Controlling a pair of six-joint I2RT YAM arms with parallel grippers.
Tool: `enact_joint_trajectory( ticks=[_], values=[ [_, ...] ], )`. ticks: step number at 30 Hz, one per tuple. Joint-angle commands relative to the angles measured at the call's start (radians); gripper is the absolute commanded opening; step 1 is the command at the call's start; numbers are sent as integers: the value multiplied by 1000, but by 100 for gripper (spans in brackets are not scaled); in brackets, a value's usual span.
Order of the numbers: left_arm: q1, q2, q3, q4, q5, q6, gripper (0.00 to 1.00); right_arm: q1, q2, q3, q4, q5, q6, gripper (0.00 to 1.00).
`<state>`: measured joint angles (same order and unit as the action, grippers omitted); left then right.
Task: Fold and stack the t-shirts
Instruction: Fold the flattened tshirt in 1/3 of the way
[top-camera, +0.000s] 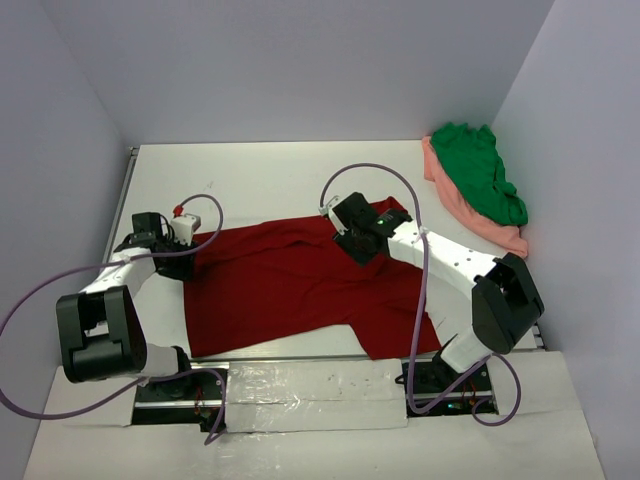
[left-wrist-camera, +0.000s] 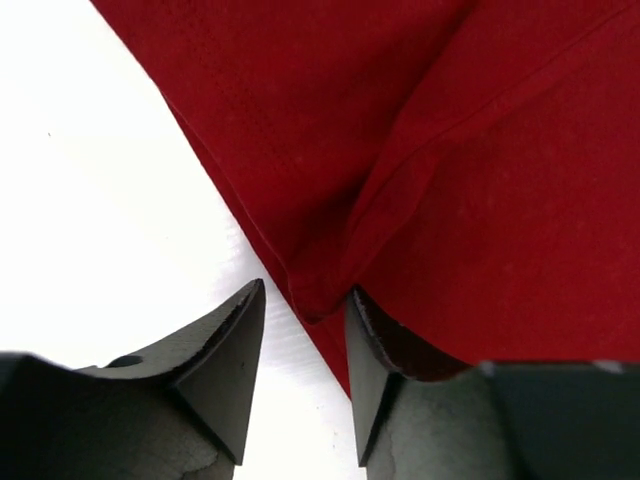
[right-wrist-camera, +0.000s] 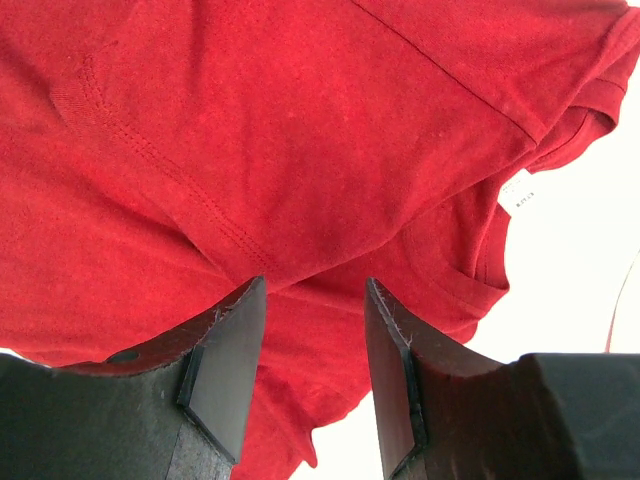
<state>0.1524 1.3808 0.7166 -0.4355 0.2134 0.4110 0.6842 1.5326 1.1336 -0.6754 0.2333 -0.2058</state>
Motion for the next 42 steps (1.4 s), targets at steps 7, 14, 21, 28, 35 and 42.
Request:
enact_joint_trajectory(
  ticks=[7,14,21,28,35,42],
  values=[
    [7,4,4,70,73,-11,17,-11,-28,22,7,-9,11,51],
    [7,-2,-5,58,81,14,0,-25,-37,22,10,-9,9,51],
    [6,-97,18,-15,47,74,0,-28,-34,25,5,-15,13,51],
    [6,-169,6,-19,-23,117,0,-26,-35,22,-3,-29,14,51],
    [6,-242,-92,96,-169,164,1,-26,-34,29,-7,-37,13,51],
    [7,-270,-167,55,-143,232,49,-25,-26,35,-13,-38,11,51]
  ],
)
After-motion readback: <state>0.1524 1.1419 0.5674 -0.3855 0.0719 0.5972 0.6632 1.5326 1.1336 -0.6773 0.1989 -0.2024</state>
